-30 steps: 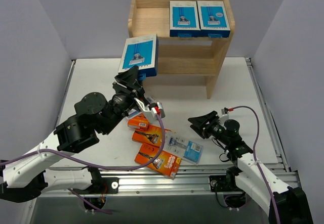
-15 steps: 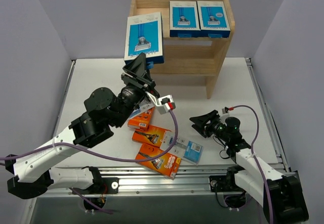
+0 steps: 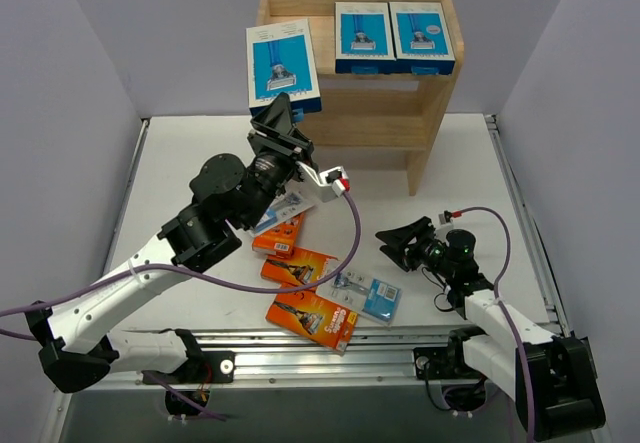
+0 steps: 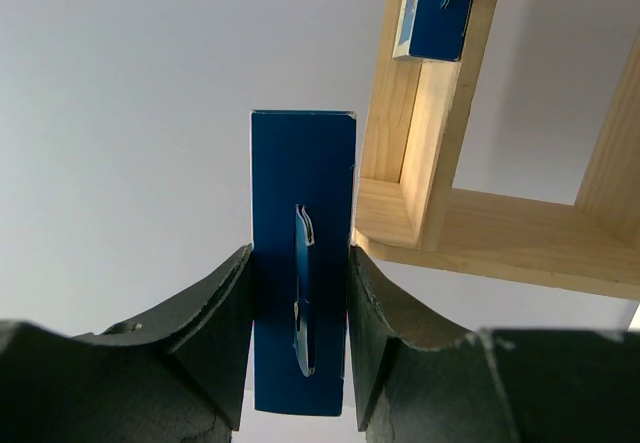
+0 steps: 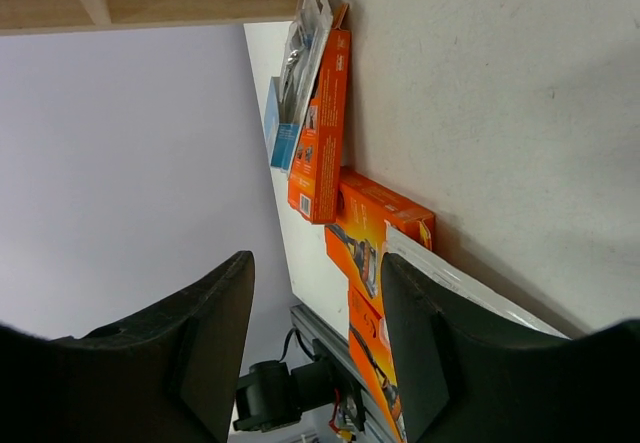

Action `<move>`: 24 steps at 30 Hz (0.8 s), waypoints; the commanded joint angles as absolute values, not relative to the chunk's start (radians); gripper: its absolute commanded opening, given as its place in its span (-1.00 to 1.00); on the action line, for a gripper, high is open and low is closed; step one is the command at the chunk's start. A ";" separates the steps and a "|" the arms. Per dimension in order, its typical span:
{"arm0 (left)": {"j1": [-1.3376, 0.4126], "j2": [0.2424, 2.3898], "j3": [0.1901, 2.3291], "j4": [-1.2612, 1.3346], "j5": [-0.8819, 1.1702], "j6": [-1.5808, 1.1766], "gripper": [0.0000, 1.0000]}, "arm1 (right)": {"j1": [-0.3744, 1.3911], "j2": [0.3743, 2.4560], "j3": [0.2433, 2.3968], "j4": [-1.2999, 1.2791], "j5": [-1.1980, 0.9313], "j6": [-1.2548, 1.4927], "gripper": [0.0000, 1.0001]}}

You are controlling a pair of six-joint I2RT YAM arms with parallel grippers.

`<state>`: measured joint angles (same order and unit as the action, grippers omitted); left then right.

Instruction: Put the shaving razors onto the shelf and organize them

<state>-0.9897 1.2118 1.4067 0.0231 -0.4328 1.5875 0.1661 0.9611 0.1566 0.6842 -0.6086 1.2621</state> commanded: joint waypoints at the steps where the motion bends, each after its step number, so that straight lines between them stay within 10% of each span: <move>1: -0.962 1.222 1.425 0.146 -0.391 1.578 -0.95 | 0.153 0.989 0.176 0.756 -0.649 1.238 -0.02; 24: -0.890 1.328 1.473 0.100 -0.281 1.526 -0.95 | 0.120 1.094 0.173 0.854 -0.683 1.230 -0.02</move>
<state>-0.9001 1.3197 1.4261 0.0834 -0.3328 1.5734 0.1322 1.0904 0.1566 0.7910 -0.6460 1.2514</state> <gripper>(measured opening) 0.456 0.492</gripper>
